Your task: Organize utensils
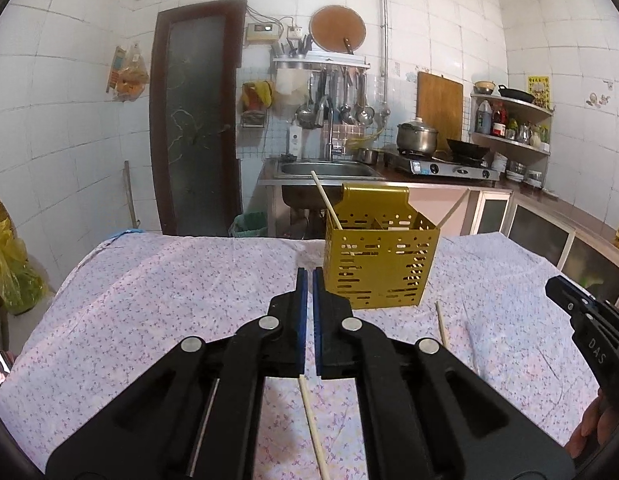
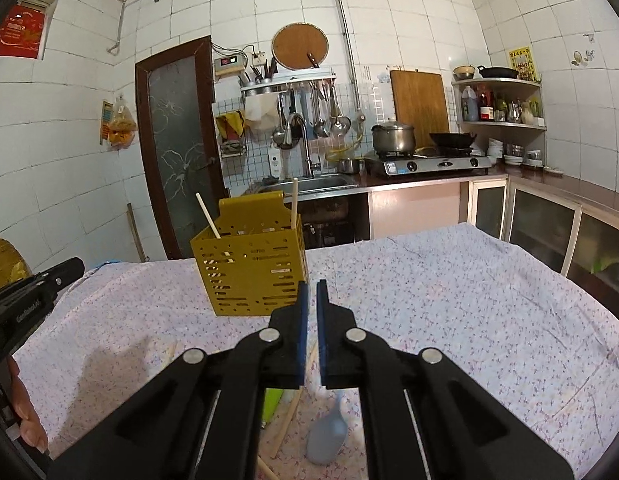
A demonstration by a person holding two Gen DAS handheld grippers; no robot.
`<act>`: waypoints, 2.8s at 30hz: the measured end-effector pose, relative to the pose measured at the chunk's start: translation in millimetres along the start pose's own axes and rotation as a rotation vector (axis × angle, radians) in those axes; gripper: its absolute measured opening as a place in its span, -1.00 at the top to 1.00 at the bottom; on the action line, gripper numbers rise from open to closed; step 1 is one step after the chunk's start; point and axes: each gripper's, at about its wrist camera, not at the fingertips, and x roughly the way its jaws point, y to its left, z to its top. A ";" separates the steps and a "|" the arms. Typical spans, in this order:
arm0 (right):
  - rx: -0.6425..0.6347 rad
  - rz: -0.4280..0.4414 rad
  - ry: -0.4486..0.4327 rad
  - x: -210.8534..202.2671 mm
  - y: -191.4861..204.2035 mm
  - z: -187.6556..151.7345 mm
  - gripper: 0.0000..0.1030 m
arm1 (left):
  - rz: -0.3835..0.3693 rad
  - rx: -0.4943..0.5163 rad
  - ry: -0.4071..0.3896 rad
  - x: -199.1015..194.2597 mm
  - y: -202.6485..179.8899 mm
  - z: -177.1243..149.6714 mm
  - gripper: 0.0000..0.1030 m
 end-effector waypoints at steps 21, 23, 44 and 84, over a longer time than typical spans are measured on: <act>0.066 -0.088 0.363 100.3 -40.0 -27.8 -0.13 | 0.020 -0.079 0.361 114.3 33.2 -18.1 0.90; 0.049 -0.102 0.390 111.9 -36.2 -33.3 -0.13 | 0.024 -0.104 0.428 129.6 36.1 -27.1 0.52; 0.024 -0.161 0.548 165.1 -38.6 -44.5 0.47 | 0.070 -0.020 0.636 170.2 10.3 -72.6 0.42; 0.006 -0.056 0.113 26.2 -18.0 -11.4 0.85 | -0.003 -0.048 0.174 34.6 22.8 -29.5 0.91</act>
